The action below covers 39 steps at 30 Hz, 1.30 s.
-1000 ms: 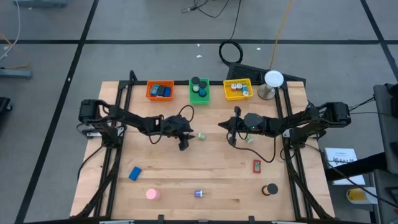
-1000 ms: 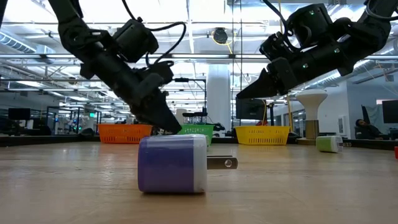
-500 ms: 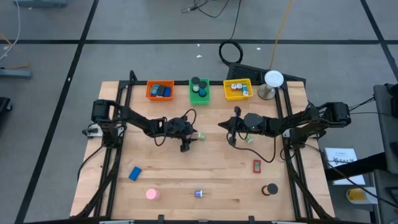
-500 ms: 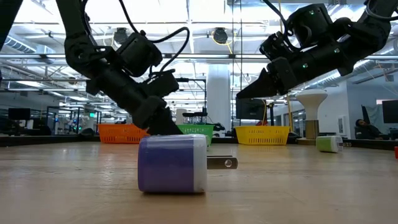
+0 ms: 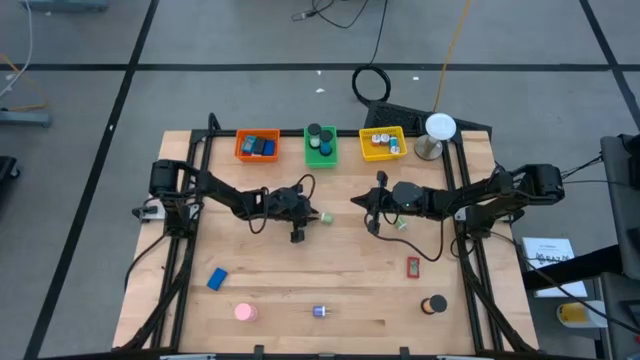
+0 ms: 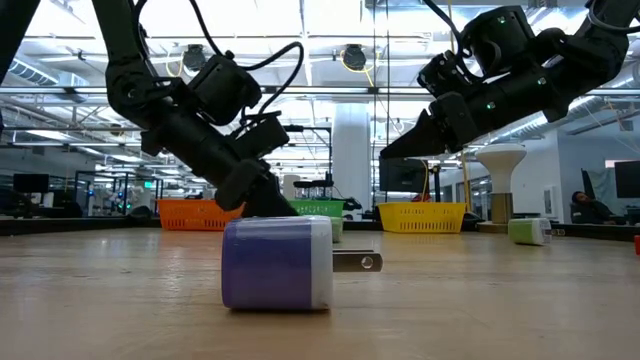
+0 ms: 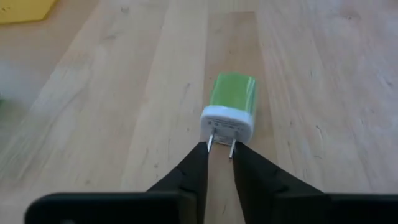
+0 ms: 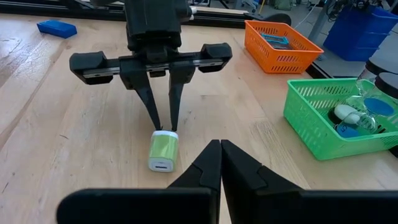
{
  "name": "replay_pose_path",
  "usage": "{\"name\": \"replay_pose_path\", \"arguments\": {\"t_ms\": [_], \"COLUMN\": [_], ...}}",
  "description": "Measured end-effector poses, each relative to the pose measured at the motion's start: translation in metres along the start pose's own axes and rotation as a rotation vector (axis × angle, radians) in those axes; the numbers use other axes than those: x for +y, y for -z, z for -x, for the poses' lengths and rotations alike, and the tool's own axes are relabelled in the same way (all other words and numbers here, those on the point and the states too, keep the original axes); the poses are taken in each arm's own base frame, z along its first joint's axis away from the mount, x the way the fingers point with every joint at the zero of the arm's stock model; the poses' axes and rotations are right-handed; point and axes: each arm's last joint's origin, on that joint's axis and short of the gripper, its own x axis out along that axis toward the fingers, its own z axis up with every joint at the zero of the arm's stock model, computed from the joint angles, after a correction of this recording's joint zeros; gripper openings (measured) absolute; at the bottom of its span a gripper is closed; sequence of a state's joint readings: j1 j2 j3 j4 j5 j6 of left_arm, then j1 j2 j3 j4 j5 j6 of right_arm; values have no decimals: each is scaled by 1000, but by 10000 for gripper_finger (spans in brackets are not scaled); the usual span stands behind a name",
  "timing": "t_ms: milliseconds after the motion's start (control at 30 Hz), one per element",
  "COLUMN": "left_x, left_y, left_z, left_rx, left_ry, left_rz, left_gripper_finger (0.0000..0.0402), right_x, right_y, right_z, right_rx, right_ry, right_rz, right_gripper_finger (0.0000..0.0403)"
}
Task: Pick & Place Office items
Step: Put the top green charger adapter into the yellow bin
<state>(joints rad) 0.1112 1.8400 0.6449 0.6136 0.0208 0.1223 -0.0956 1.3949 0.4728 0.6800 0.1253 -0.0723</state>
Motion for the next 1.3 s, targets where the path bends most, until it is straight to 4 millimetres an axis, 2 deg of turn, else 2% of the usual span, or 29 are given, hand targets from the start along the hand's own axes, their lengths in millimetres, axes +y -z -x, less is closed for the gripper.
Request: {"name": "replay_pose_path", "arguments": {"t_ms": [300,433,600,700,833,933,1033,1300], "left_x": [0,1,9,17,25,29,37,55], "left_y": [-1,-9,-40,-63,-91,-110,-123,-118], "left_z": [0,8,34,49,58,56,46,5], "left_rx": [-13,-19,87,230,443,569,678,931], "left_ry": [4,4,24,46,71,71,62,24], "left_rz": [3,20,72,128,197,231,272,299], "left_gripper_finger": [53,53,52,52,51,51,51,51], "right_x": [0,0,0,0,0,0,0,0], "right_y": [0,0,0,0,0,0,0,0], "right_z": [0,0,0,0,0,0,0,0], "right_rx": [0,0,0,-1,-3,-4,-3,-3], "right_ry": [0,0,0,0,0,1,0,0], "right_rz": [0,0,0,0,0,-1,0,0], "right_gripper_finger": [4,4,4,4,4,4,4,4]}}
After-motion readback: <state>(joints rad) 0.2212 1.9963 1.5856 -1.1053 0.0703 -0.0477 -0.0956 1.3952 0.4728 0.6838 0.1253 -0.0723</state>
